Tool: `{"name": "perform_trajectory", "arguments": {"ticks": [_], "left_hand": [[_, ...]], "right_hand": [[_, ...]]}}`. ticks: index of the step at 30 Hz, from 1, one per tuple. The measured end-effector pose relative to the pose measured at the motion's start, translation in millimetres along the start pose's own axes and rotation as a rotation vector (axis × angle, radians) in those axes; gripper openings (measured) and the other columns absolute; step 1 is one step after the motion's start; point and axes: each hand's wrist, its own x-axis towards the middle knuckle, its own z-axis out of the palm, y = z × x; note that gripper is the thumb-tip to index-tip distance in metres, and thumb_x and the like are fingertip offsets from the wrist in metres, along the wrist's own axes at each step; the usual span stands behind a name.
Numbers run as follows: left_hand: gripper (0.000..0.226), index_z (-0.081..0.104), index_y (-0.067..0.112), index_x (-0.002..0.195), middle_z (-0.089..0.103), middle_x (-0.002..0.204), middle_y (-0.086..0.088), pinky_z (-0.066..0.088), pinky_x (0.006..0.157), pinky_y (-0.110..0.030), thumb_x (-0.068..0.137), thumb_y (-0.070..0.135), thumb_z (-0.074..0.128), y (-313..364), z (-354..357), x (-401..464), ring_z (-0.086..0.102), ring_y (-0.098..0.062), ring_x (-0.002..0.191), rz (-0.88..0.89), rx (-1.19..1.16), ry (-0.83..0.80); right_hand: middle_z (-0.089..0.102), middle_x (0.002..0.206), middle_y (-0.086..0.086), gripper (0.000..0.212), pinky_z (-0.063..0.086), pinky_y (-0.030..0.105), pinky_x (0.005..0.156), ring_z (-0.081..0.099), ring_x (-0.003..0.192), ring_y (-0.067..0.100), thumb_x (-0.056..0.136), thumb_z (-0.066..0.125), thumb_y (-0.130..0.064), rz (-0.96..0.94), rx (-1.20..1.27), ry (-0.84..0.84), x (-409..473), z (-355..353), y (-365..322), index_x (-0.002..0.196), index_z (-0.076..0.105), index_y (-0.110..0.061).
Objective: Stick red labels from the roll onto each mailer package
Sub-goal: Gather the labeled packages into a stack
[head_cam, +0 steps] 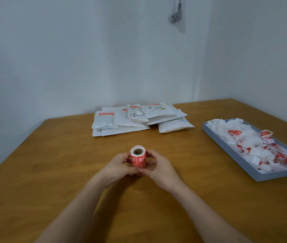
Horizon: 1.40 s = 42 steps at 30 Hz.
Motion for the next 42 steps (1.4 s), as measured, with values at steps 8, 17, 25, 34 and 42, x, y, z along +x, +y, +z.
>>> {"name": "perform_trajectory", "arguments": {"ticks": [8,17,25,34,42], "left_hand": [[0.056,0.054,0.011,0.126,0.07,0.109,-0.012,0.056,0.084,-0.029,0.078,-0.014,0.066,16,47,37,0.068,-0.025,0.101,0.028,-0.125,-0.066],[0.054,0.048,0.014,0.135,0.06,0.126,-0.006,0.057,0.074,-0.025,0.088,-0.012,0.051,47,95,76,0.069,-0.021,0.089,0.022,-0.112,-0.035],[0.047,0.059,0.015,0.119,0.062,0.115,-0.002,0.054,0.066,-0.019,0.087,-0.014,0.039,64,94,112,0.066,-0.015,0.078,0.038,-0.074,0.128],[0.041,0.06,0.014,0.114,0.062,0.109,-0.003,0.054,0.064,-0.019,0.089,-0.012,0.041,60,92,143,0.065,-0.016,0.077,0.01,-0.096,0.153],[0.038,0.061,0.012,0.113,0.062,0.109,-0.004,0.054,0.062,-0.018,0.09,-0.011,0.039,50,86,151,0.063,-0.017,0.076,-0.03,-0.131,0.195]], "right_hand": [[0.058,0.104,-0.015,0.057,0.045,0.016,0.082,0.055,0.101,0.007,0.074,0.08,-0.024,-0.054,-0.167,0.119,16,-44,19,0.125,0.055,-0.023],[0.062,0.111,-0.006,0.058,0.053,0.022,0.079,0.06,0.096,0.006,0.071,0.082,-0.021,0.071,-0.089,0.368,39,-97,57,0.121,0.052,-0.021],[0.057,0.13,0.001,0.063,0.05,0.03,0.091,0.057,0.113,0.015,0.078,0.079,-0.019,0.175,-0.027,0.576,82,-141,82,0.132,0.047,-0.016],[0.055,0.134,0.004,0.065,0.049,0.035,0.095,0.054,0.121,0.021,0.08,0.077,-0.02,0.234,-0.042,0.608,119,-140,106,0.136,0.045,-0.017],[0.056,0.132,0.003,0.063,0.048,0.04,0.1,0.051,0.122,0.022,0.081,0.075,-0.024,0.224,-0.143,0.606,126,-135,115,0.137,0.047,-0.016]]}}
